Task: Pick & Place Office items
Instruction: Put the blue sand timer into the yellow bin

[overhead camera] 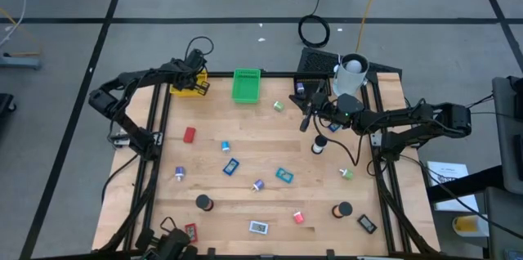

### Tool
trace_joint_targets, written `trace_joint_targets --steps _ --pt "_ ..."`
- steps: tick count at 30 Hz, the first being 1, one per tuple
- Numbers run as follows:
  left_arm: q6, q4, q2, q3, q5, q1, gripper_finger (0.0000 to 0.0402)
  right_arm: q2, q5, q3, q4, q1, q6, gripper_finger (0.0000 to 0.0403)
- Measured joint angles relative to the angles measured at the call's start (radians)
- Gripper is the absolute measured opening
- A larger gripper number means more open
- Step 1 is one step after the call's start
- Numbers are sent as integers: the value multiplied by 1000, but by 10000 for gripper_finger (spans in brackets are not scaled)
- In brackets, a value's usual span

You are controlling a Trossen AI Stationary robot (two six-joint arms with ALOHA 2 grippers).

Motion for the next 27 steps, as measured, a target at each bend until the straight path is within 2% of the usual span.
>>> trace_joint_targets --steps 18,27 --pt "-103 9 -1 0 -79 -1 5 0 0 0 0 0 0 4" --pt "-40 -34 -26 -1 -73 -10 3 0 0 0 0 0 0 4"
